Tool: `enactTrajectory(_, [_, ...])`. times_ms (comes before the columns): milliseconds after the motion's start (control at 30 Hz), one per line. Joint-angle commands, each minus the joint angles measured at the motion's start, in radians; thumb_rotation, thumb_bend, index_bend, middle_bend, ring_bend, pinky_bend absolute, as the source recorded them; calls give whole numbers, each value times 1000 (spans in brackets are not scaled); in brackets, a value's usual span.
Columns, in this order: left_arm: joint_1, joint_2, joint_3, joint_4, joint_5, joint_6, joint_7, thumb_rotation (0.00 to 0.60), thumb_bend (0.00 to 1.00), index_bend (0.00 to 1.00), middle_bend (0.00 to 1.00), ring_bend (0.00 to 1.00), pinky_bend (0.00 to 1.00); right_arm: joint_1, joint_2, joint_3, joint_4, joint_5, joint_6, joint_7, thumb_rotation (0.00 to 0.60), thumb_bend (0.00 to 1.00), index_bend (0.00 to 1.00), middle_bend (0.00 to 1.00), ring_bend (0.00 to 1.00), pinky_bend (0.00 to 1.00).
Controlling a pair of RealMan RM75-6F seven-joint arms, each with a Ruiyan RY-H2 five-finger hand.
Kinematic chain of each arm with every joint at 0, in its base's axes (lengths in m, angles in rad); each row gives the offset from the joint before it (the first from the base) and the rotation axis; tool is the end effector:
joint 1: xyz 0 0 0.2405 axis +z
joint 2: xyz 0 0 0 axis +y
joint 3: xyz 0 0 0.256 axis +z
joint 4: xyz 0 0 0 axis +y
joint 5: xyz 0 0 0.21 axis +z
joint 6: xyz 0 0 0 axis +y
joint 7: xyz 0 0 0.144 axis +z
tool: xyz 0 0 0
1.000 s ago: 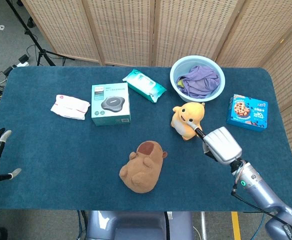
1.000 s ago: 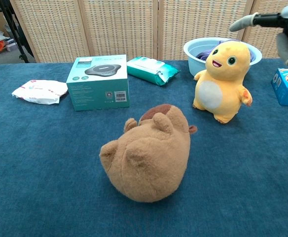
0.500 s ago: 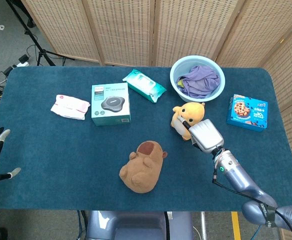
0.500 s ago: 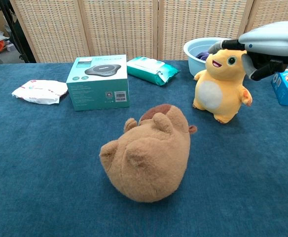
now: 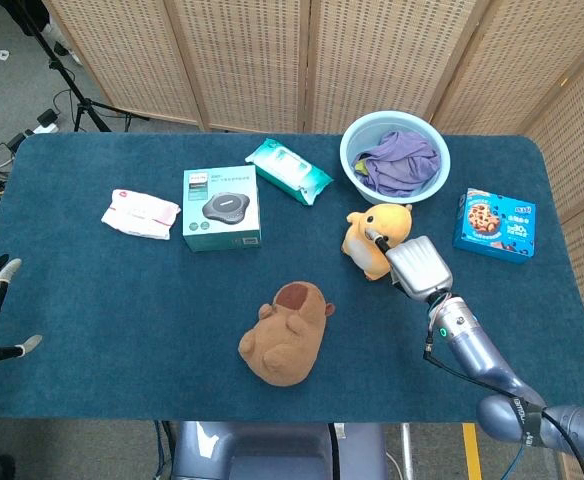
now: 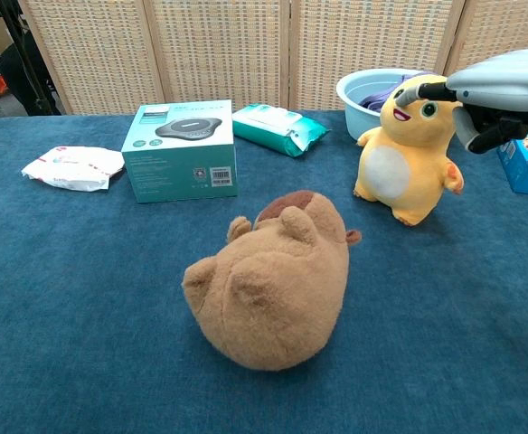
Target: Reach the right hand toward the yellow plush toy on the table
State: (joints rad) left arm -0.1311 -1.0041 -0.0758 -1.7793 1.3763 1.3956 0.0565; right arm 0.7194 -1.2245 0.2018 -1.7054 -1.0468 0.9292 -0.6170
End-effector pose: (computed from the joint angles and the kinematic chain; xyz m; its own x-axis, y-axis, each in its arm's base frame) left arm -0.2949 0.1968 0.1768 0.3819 0.0585 0.9224 0.9216 0.0515 -0.3848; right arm -0.1595 -0.3500 0.0745 0.6946 -0.1373 0.7061 -0.6958 -0.3775 0.6110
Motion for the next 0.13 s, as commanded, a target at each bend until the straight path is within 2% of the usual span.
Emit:
enactTrajectory(33, [0,-1,1,0,1,0,3,600,0,0,0,0,0,2,4,-8,-8,4,8,-7,600,1000,0,1000,1000,1000])
enactTrajectory(133, [0,-2,2,-1,4,2,6,600,0,0,0,0,0,3,5,-12,-10,9,15,-10,600,1000,0,1000,1000,1000])
